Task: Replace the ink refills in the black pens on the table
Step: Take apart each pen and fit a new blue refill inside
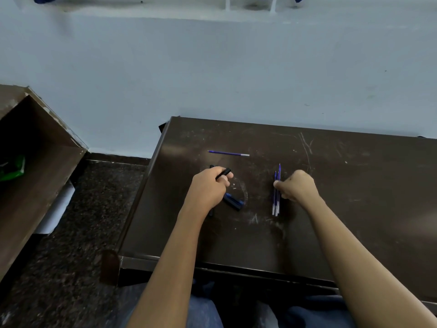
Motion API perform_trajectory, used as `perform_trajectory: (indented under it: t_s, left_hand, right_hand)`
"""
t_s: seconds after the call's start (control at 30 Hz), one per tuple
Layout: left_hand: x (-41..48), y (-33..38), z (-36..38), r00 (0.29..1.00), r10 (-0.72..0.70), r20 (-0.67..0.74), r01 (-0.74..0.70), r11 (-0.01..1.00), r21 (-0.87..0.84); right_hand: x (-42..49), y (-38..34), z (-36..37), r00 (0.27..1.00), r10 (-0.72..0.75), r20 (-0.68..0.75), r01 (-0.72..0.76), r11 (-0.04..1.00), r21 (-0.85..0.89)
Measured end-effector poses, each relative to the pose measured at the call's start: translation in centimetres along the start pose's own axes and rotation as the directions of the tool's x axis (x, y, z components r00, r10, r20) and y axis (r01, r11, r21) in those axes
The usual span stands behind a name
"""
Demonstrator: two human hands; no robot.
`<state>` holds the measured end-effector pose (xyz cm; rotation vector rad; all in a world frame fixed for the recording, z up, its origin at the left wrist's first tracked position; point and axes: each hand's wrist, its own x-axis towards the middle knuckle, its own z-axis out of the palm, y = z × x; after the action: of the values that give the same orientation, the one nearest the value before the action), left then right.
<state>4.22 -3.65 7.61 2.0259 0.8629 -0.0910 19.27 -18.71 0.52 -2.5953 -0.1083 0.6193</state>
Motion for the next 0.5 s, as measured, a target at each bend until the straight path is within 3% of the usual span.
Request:
perform_trajectory:
  t_s: [0.1, 0.17, 0.23, 0.33, 0.5]
  left_hand:
    - [0.0, 0.0, 0.0, 1.000, 0.014, 0.000, -0.014, 0.999, -0.044]
    - [0.0, -0.1, 0.1, 1.000, 0.018, 0.000, -0.018, 0.997, -0.070]
    - [0.0, -0.2, 0.2, 1.000, 0.023, 0.001, -0.023, 0.996, -0.092]
    - [0.0, -0.2, 0.4, 1.000, 0.026, 0.002, -0.025, 0.994, -0.107]
    - [0.3, -0.3, 0.5, 0.999, 0.032, 0.002, -0.032, 0.993, -0.113]
  right_hand:
    - [-0.5, -1.4, -1.6, 0.990, -0.144, 0.005, 0.131, 0.913, 0.387]
    - [-1.6, -2.8, -2.2, 0.975, -0.220, -0.018, 0.176, 0.724, 0.667]
    - [-2.8, -4.2, -2.1, 0.961, -0.270, -0.051, 0.198, 0.551, 0.811]
    - [-4.2, -5.4, -1.4, 0.943, -0.320, -0.091, 0.227, 0.420, 0.879]
    - [-5.1, -6.1, -0.9, 0.917, -0.373, -0.140, 0.297, 0.406, 0.864]
